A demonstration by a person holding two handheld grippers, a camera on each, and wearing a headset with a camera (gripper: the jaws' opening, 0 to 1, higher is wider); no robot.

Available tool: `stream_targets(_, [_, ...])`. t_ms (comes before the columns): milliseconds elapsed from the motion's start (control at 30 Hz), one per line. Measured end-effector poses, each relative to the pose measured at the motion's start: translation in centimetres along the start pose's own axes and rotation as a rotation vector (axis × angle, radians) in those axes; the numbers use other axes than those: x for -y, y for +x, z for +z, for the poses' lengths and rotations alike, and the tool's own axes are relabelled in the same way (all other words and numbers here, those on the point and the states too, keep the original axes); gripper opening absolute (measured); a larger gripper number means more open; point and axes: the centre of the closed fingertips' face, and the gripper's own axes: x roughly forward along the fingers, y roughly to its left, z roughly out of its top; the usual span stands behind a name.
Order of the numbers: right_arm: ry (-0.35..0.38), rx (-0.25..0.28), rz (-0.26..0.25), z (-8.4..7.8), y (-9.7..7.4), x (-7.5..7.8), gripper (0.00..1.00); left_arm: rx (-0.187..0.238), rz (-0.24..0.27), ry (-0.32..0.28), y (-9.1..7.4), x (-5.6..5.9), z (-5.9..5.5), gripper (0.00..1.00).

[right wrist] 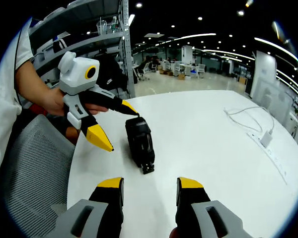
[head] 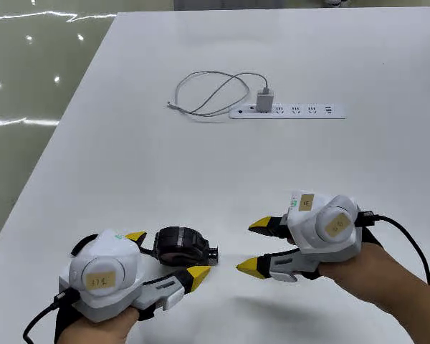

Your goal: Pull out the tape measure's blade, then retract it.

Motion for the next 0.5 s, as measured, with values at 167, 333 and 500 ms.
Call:
stream_targets(167, [0.031,0.009,-0.039,-0.2,-1.2,0.2,0.42,0.002,-0.003,0.011,-1.0,-0.4,0.0,0.75])
stream_targets(333, [0.057,0.01,-0.08,-0.8,-2.1,0.5,0.45,-0.007,-0.016,0.038,-1.7,-0.4,-0.3,0.74])
stream_targets(500, [0.063,0.005,-0.107,-1.4,-3.1,0.6,0.48,-0.018,-0.037,0.057,-2.0,-0.4,-0.5,0.74])
